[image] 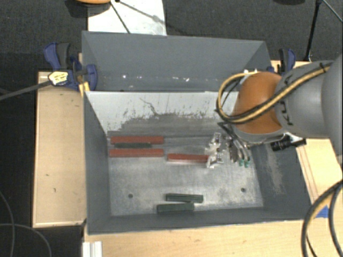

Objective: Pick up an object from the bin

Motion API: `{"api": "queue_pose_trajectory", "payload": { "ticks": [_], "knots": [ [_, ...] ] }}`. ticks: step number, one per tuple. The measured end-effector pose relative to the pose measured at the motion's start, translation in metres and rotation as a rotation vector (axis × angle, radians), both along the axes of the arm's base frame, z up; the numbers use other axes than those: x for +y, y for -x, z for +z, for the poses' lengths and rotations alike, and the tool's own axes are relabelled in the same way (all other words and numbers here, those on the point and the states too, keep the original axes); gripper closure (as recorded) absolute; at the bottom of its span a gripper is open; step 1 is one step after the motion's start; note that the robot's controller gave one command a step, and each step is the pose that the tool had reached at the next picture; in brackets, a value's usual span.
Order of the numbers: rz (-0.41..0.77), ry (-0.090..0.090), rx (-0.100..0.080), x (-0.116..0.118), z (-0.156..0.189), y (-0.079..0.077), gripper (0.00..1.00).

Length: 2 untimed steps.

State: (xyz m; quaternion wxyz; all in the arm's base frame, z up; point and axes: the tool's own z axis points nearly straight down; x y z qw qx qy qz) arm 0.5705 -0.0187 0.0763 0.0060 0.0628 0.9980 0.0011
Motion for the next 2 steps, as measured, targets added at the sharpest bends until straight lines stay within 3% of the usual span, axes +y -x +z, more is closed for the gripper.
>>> {"api": "queue_pose_trajectory", "payload": {
  "ticks": [1, 2],
  "knots": [
    [0.001, 0.000, 0.000, 0.000, 0.000, 0.000, 1.00],
    [0.038, 0.002, 0.003, -0.005, 0.179, -0.010, 1.00]
  ]
}}
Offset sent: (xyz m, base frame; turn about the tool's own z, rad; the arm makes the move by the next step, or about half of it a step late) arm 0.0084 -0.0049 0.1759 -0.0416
